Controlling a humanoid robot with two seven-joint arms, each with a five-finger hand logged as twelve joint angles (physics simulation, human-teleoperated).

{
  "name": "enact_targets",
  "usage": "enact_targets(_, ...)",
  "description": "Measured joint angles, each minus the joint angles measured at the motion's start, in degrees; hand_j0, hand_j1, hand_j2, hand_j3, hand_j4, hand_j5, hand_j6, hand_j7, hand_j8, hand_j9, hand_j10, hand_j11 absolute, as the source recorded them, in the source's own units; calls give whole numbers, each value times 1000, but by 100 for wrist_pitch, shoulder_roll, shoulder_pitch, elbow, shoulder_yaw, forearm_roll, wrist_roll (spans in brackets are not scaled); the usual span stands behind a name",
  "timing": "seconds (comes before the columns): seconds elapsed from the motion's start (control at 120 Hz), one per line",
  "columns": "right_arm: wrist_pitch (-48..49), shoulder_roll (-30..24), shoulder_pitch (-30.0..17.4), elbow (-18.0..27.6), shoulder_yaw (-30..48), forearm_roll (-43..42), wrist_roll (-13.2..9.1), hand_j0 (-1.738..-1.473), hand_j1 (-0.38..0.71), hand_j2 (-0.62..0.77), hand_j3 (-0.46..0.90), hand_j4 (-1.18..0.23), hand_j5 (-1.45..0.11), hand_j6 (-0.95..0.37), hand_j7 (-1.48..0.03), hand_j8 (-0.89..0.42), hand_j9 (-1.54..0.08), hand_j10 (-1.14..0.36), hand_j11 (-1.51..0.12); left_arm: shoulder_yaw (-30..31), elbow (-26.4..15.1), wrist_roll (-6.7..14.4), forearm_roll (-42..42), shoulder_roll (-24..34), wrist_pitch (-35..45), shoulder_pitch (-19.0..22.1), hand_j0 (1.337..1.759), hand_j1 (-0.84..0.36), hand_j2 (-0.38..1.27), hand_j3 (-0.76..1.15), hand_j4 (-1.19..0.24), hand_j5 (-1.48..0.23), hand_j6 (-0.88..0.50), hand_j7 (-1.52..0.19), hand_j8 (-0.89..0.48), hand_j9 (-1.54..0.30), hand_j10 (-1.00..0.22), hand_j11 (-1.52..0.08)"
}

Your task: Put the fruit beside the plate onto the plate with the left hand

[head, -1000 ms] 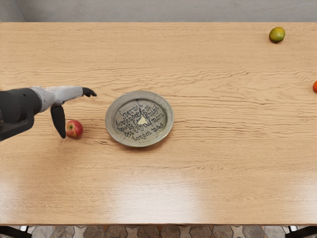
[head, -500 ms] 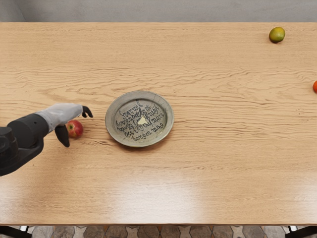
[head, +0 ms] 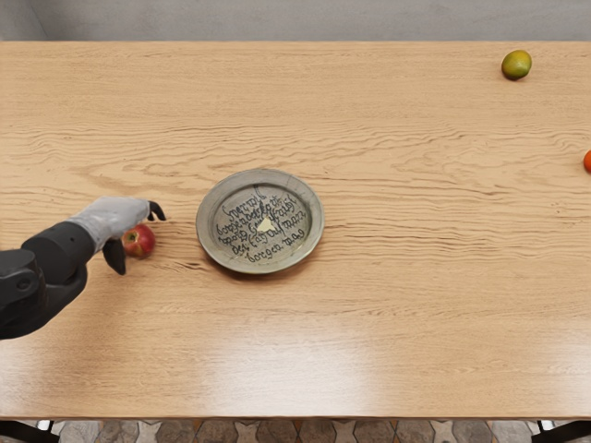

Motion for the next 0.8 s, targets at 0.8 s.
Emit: enact_targets(0.8,0,0,0,0,0,0,0,-1658,-349,0,0,0,0,0,0,0,0,0,0,372,-119,4,158,92,549,26,1652,-272,47,0,-601,-775,-384,-800,-444,-809,-606,-807)
